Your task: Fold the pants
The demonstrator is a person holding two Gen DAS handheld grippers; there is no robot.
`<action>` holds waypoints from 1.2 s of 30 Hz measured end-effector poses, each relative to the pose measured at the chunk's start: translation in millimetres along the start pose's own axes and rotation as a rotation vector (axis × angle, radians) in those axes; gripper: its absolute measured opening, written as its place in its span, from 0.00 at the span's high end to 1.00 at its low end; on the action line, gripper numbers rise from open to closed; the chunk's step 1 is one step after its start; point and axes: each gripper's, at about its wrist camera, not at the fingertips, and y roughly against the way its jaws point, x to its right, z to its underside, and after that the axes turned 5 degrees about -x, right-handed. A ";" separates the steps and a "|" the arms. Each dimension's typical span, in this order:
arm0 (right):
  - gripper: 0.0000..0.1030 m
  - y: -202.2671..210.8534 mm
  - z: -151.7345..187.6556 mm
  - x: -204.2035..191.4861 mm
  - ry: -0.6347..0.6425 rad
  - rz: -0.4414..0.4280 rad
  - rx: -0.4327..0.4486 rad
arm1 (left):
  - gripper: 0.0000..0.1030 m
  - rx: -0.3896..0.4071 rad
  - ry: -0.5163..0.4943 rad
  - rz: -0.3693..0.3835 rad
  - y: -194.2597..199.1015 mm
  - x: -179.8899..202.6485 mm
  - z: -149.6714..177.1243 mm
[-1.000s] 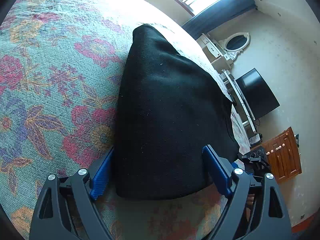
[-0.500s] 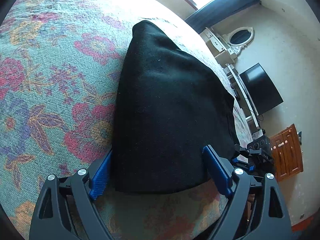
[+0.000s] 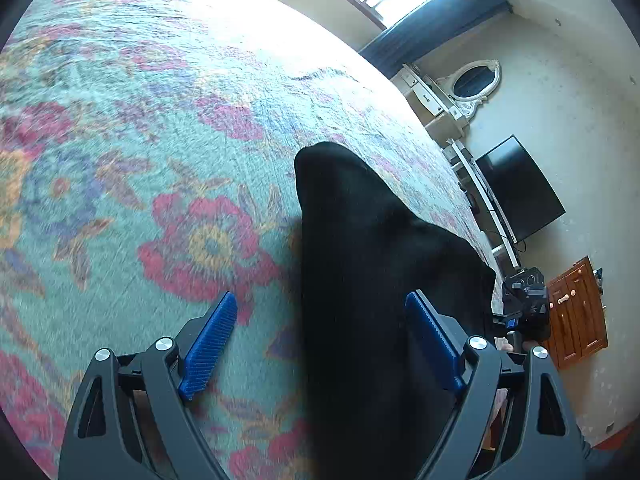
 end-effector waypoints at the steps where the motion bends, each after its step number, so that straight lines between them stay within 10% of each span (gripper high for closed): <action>1: 0.16 -7.3 -5.7 -4.4 0.013 0.014 -0.013 | 0.18 -0.012 -0.008 -0.001 -6.6 1.2 -9.8; 6: 0.65 -20.9 -18.0 11.5 -0.018 0.059 -0.050 | 0.17 -0.076 -0.066 -0.055 -34.3 11.2 -40.4; 13: 0.75 -17.5 -20.4 27.9 -0.045 -0.007 -0.080 | 0.16 -0.093 -0.030 -0.073 -46.8 7.8 -47.4; 26: 0.75 25.2 -12.3 49.1 -0.096 0.004 0.019 | 0.16 -0.024 0.018 0.067 -27.0 -12.2 -45.2; 32: 0.82 68.2 -5.5 60.3 -0.153 0.127 0.096 | 0.16 0.021 0.054 0.014 -9.5 -15.5 -37.0; 36: 0.46 94.8 20.5 44.7 -0.138 0.182 0.150 | 0.16 0.057 0.078 -0.064 12.5 -14.2 -18.0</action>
